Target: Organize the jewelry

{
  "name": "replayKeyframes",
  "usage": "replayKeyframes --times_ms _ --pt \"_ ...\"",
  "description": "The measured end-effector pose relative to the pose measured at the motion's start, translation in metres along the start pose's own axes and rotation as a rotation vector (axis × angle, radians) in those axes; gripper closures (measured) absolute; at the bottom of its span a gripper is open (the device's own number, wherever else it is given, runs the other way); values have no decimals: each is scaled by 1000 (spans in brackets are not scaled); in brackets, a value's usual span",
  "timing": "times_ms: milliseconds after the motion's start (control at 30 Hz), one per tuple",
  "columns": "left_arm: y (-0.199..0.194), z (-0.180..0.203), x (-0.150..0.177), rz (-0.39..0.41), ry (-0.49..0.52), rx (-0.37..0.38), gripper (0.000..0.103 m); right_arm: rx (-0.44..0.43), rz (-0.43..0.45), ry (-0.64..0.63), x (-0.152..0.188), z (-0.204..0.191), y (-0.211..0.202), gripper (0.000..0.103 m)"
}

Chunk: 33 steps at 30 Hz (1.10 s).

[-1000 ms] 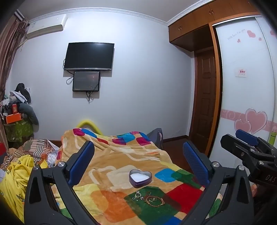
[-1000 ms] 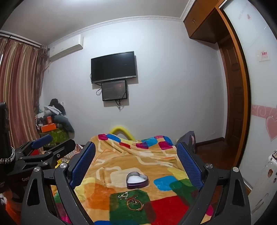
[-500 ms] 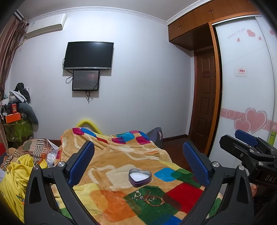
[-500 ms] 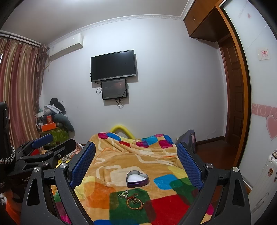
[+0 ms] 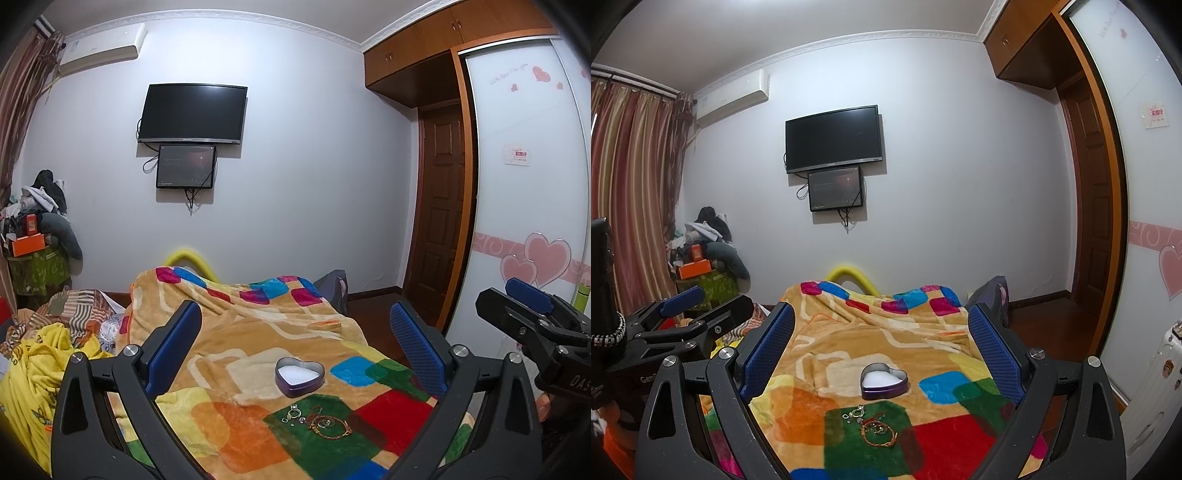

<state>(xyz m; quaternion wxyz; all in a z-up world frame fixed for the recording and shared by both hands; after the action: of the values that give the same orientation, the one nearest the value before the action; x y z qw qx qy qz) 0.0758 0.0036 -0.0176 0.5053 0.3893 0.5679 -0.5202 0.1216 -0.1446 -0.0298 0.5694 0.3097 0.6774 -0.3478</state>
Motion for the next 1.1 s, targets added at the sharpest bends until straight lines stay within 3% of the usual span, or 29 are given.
replayKeyframes --times_ms 1100 --pt "4 -2 5 -17 -5 -3 0 -1 -6 6 1 1 2 9"
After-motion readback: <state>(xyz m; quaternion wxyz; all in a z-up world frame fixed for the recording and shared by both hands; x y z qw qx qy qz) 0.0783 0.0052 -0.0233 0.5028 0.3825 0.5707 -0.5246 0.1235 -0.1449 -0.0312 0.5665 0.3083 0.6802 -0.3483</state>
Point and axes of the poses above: each gripper's, at about its wrist camera, not at the fingertips, and y roughly the way its jaws point, z to its right, x to its underside, the point moved 7 cm from there along y, roughly the way its jaws point, and after that the axes turned 9 degrees about -x, right-handed, at the moved point
